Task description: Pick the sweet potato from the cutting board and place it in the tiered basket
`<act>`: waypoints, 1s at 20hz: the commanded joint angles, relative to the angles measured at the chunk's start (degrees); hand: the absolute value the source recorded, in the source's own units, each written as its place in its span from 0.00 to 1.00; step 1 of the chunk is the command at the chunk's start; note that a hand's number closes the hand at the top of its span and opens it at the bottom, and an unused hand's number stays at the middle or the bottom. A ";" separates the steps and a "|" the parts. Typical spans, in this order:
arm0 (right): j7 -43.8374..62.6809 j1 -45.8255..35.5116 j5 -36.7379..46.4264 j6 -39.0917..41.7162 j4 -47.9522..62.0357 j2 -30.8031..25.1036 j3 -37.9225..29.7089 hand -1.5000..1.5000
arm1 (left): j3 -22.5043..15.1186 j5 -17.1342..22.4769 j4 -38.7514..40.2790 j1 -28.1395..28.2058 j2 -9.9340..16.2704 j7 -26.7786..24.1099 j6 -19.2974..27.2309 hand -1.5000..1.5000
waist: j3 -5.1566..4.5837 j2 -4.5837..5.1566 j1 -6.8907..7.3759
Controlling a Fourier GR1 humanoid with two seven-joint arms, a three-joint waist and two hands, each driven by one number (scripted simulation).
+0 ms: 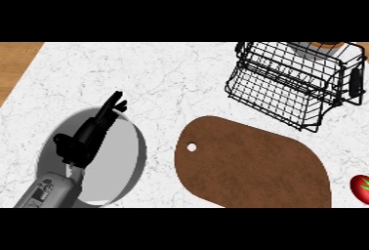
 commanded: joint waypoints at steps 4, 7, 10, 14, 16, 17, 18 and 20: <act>-4.08 -12.48 7.23 -2.56 17.33 11.77 5.81 1.00 | -0.10 -0.60 1.89 -0.48 -3.06 0.60 0.52 0.50 | -0.70 0.51 -0.58; -10.40 -12.66 9.33 -4.97 24.32 15.56 6.06 1.00 | 1.29 0.11 3.01 0.06 -2.05 -0.91 -0.99 0.50 | -0.67 0.65 -0.60; -15.11 -13.71 9.32 -5.02 30.09 16.34 3.92 1.00 | 0.38 -0.89 -0.32 3.42 -1.63 -0.86 -0.62 0.50 | -0.63 0.37 -1.00; -14.07 -19.91 8.80 -6.68 36.04 21.08 2.17 1.00 | -0.55 -1.79 -0.24 2.94 -3.98 -0.71 1.06 0.50 | -0.65 0.49 -0.69; -14.26 -19.92 6.58 -5.21 36.84 21.32 0.05 1.00 | -0.16 -2.11 0.69 4.34 -3.72 -2.50 0.65 0.50 | -0.66 0.26 -1.39; -16.18 -21.42 6.64 -6.38 39.91 21.88 -0.86 1.00 | 0.24 -1.13 1.88 1.92 -4.42 -1.79 -0.26 0.50 | -0.66 0.63 -1.00; -15.56 -22.48 6.88 -7.63 41.21 23.53 -0.97 1.00 | -0.37 -1.95 1.14 3.64 -4.23 -2.23 0.30 0.50 | -0.66 0.59 -0.69; -9.12 -22.28 3.12 -6.82 41.40 25.15 -3.88 1.00 | 1.34 -1.22 1.84 2.04 -3.31 -1.12 0.25 0.50 | -0.67 0.29 -1.79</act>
